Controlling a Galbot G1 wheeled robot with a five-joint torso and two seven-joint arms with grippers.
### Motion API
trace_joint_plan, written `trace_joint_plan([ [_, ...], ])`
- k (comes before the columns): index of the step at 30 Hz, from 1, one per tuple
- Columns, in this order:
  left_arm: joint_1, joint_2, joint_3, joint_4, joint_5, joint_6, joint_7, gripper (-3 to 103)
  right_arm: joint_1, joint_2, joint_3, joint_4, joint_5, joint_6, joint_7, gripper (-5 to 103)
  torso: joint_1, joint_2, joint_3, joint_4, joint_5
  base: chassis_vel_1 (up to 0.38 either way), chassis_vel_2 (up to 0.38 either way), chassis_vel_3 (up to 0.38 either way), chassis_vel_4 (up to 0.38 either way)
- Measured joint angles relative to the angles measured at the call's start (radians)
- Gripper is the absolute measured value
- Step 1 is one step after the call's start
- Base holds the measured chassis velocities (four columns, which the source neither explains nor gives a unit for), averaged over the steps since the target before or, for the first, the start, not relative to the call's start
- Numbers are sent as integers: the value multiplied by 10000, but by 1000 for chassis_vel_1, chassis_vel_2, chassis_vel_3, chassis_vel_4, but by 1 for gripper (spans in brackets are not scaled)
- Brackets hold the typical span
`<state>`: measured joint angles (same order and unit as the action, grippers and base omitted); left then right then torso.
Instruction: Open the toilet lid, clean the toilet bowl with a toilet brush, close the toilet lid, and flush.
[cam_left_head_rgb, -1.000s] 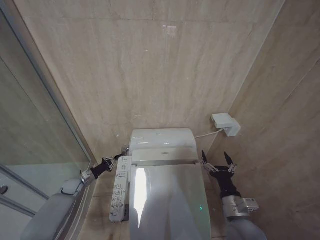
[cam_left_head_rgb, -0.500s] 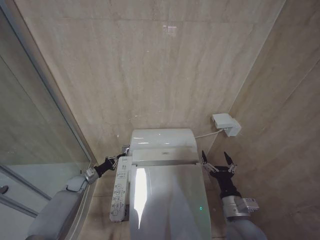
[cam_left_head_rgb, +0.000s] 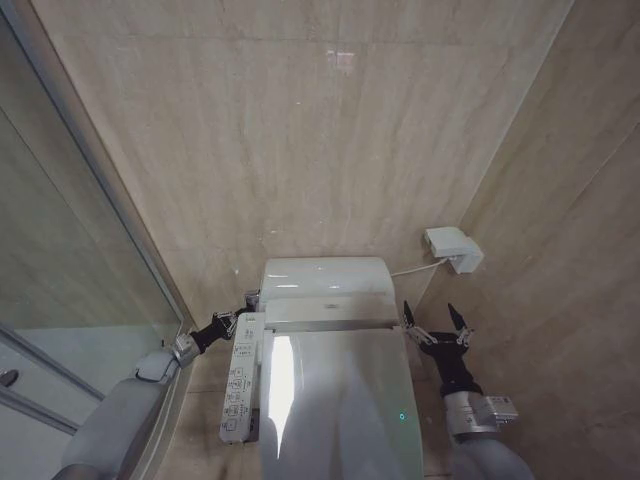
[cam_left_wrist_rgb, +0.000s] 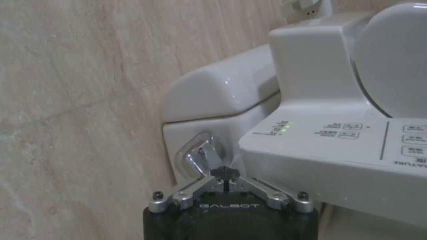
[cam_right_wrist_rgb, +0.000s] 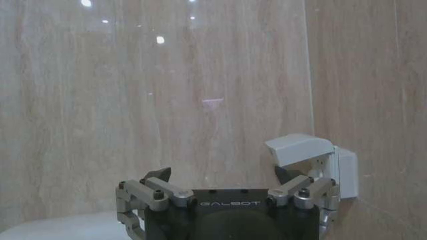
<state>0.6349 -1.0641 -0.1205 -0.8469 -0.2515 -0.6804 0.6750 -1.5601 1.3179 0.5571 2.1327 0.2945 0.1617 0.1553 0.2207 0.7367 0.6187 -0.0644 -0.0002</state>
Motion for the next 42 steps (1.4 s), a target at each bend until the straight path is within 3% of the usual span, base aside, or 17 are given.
trace_joint_plan([
  [16, -67, -37, -275, 299, 169, -6, 13, 0, 0, 0, 0, 0, 0, 0, 0, 100, 0, 0, 0, 10, 3, 0, 0, 0, 0],
  [42, -42, -49, -336, 238, 170, 3, 5, 0, 0, 0, 0, 0, 0, 0, 0, 100, 0, 1, -1, 0, 0, 0, 0, 0, 0],
])
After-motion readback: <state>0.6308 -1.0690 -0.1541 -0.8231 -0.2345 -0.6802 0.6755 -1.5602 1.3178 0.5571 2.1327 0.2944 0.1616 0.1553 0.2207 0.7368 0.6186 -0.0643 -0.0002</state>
